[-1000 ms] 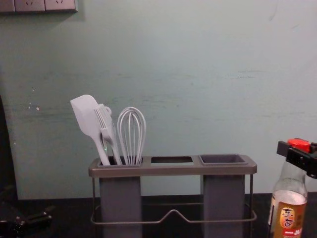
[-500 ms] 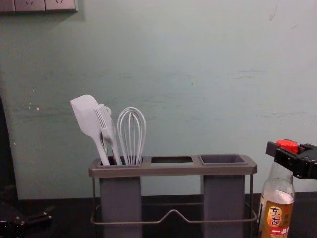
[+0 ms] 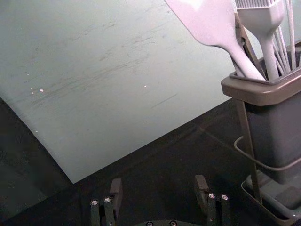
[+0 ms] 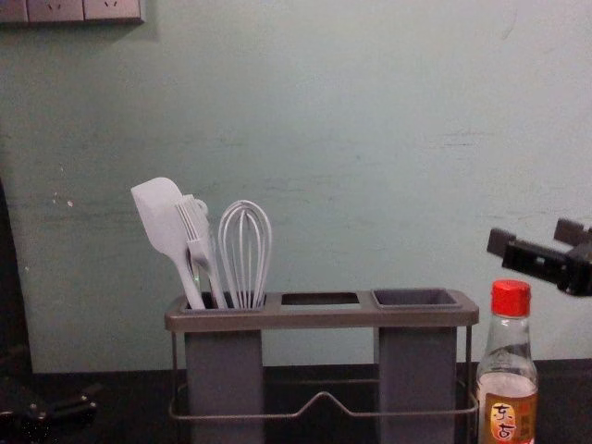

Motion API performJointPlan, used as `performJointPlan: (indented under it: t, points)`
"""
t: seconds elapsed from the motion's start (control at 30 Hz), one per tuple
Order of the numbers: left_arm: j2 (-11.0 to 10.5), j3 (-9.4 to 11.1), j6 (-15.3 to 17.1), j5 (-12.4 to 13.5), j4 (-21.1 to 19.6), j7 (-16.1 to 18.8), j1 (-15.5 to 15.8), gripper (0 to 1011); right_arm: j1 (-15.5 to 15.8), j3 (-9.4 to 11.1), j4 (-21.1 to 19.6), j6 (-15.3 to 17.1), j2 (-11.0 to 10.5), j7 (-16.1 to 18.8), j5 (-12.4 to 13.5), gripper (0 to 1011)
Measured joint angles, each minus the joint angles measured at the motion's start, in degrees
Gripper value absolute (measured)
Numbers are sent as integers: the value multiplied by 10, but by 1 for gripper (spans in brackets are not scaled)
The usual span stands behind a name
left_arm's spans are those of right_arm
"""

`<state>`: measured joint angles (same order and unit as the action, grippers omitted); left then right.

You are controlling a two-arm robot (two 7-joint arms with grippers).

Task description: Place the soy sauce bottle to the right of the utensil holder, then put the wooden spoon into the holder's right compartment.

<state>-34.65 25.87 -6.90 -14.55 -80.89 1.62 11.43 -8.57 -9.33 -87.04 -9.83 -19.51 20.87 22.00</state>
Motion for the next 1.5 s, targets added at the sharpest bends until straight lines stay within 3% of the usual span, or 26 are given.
performJointPlan:
  t: [0.37,0.6,0.83,1.13,1.5]
  points:
    - [0,0,0,0,0,0,0,1005,49,18,-81,0,-20,-3,-4,1002]
    - [0,0,0,0,0,0,0,1005,88,20,-122,24,-43,0,-10,1002]
    - [0,0,0,0,0,0,0,1005,139,13,-153,52,-72,-4,-41,1000]
    - [0,0,0,0,0,0,0,1005,164,-5,-139,86,-82,-13,-77,1002]
    - [0,0,0,0,0,0,0,1005,158,-22,-92,93,-64,-15,-89,1000]
